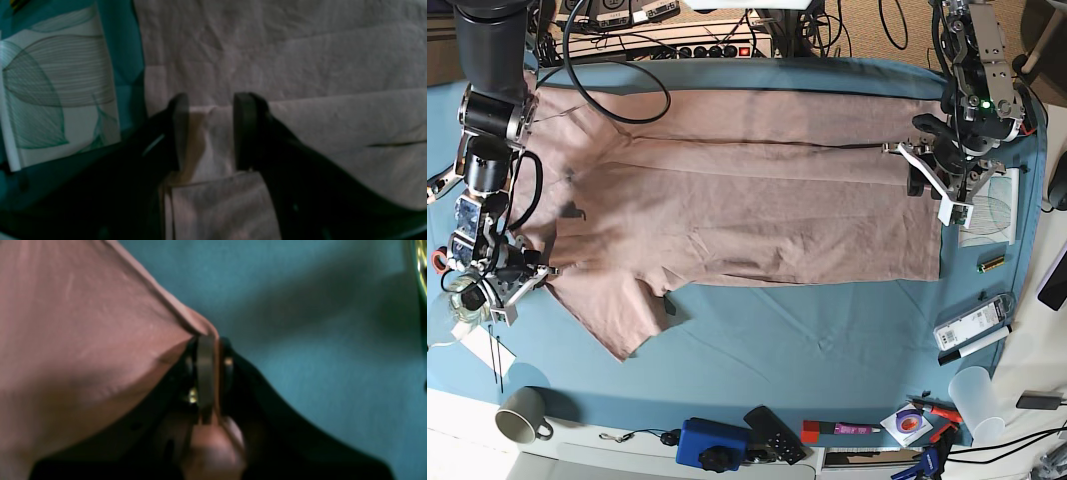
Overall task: Fold the T-shirt properly
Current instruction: 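Grasp the shirt hem corner with the right gripper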
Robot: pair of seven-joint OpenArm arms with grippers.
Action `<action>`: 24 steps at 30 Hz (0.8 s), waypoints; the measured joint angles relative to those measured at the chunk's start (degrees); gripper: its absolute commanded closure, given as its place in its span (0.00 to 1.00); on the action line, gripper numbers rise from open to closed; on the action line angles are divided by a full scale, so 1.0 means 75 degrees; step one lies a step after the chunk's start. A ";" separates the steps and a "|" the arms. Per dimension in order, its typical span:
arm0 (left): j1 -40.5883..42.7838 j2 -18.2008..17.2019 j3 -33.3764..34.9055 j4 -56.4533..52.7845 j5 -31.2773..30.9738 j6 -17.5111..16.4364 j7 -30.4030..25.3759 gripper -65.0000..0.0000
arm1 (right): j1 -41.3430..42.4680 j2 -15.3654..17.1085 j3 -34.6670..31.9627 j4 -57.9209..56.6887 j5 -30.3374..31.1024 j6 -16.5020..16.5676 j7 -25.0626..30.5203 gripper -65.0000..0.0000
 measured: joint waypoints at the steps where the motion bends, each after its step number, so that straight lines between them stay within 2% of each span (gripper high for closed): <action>1: 0.0000 0.0000 0.0003 0.0000 0.0000 0.0000 0.0003 0.65 | 0.0041 0.0006 0.0003 0.0009 0.0067 -0.0003 -0.0370 1.00; 6: 0.0000 0.0000 0.0000 0.0000 0.0000 -0.0003 0.0000 0.65 | 0.0082 0.0175 0.0020 0.0050 0.0915 -0.0006 -0.1789 1.00; 9: 0.0000 0.0000 0.0003 0.0000 0.0000 -0.0003 0.0000 0.65 | 0.0073 0.0309 0.0017 0.0041 0.1480 0.0067 -0.2291 1.00; 16: 0.0000 0.0000 0.0000 0.0000 0.0000 0.0000 -0.0003 0.65 | -0.0114 0.0796 0.0012 -0.0023 0.3261 0.0979 -0.3768 1.00; 20: 0.0006 0.0003 0.0000 0.0000 -0.0003 0.0000 -0.0003 0.65 | -0.0519 0.1154 0.0003 -0.0038 0.4672 0.1670 -0.4403 1.00; 24: 0.0003 0.0006 -0.0003 0.0000 -0.0003 0.0000 -0.0006 0.65 | -0.1139 0.1495 -0.0003 -0.0047 0.6097 0.1696 -0.4421 1.00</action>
